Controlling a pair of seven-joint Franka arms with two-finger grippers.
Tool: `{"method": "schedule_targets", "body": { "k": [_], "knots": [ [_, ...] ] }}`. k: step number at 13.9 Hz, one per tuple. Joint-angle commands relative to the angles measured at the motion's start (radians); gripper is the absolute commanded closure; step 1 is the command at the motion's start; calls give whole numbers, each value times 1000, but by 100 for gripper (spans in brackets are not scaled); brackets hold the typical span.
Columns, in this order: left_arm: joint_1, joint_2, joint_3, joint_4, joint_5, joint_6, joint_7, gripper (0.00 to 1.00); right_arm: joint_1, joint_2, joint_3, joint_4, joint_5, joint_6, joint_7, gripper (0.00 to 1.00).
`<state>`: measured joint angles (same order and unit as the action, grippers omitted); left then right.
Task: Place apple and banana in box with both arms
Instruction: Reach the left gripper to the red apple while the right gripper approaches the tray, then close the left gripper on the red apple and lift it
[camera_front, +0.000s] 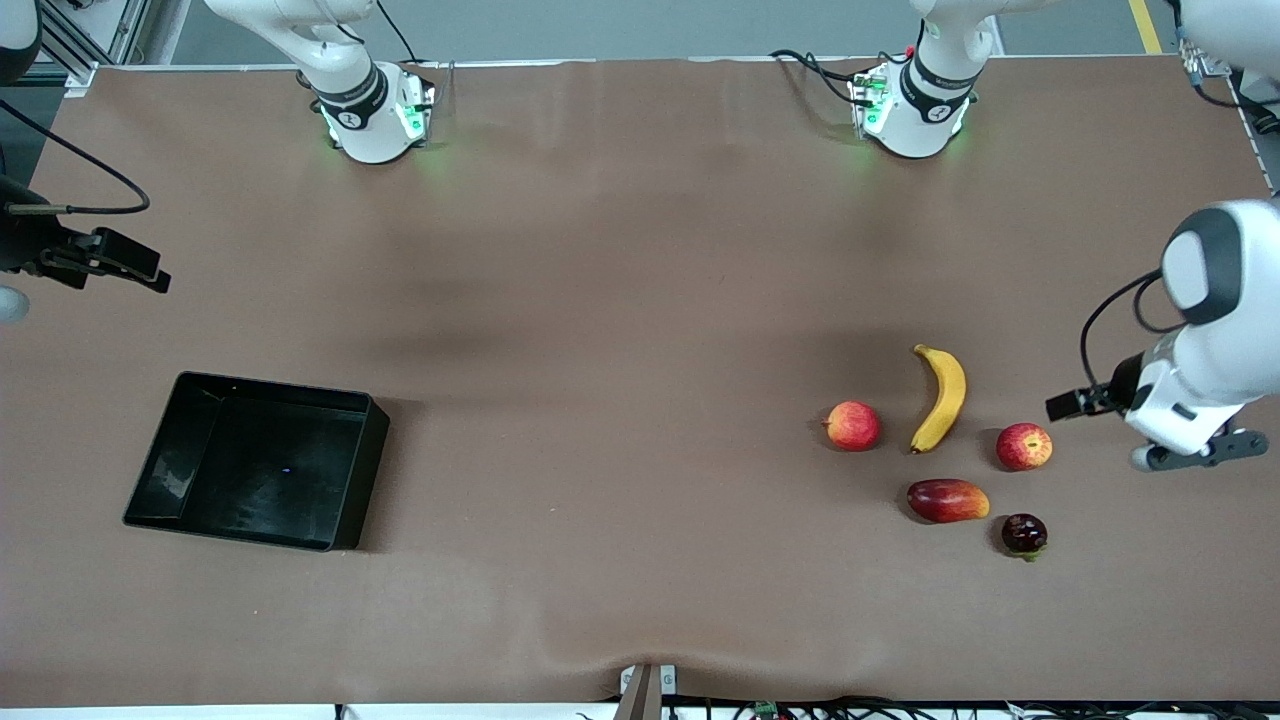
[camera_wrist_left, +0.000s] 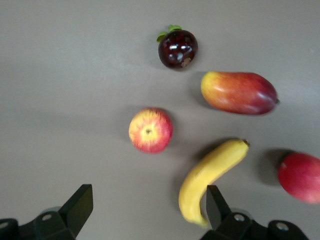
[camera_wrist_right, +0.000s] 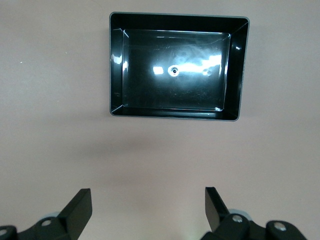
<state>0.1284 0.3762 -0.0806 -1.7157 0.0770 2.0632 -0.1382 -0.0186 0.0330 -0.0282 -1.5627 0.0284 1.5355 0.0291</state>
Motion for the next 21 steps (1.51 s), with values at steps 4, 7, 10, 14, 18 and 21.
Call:
{"method": "schedule_targets", "body": {
  "k": [4,7,10,14,18,21],
  "knots": [
    [31,144,-5,-25,20,194,6,0,32,22,7,4,-12,2,17,0],
    [43,197,-5,-39,73,267,9,0,48,36,7,3,-12,0,17,0],
    [54,216,-8,-41,75,276,6,0,52,50,7,3,-12,0,17,0],
    [56,231,-10,-42,75,278,11,0,46,67,7,3,-12,5,15,0],
    [56,245,-11,-42,73,276,11,0,62,77,7,3,-10,9,15,0],
    [54,245,-13,-42,73,276,12,50,62,81,7,3,-10,11,15,0]
  ]
}}
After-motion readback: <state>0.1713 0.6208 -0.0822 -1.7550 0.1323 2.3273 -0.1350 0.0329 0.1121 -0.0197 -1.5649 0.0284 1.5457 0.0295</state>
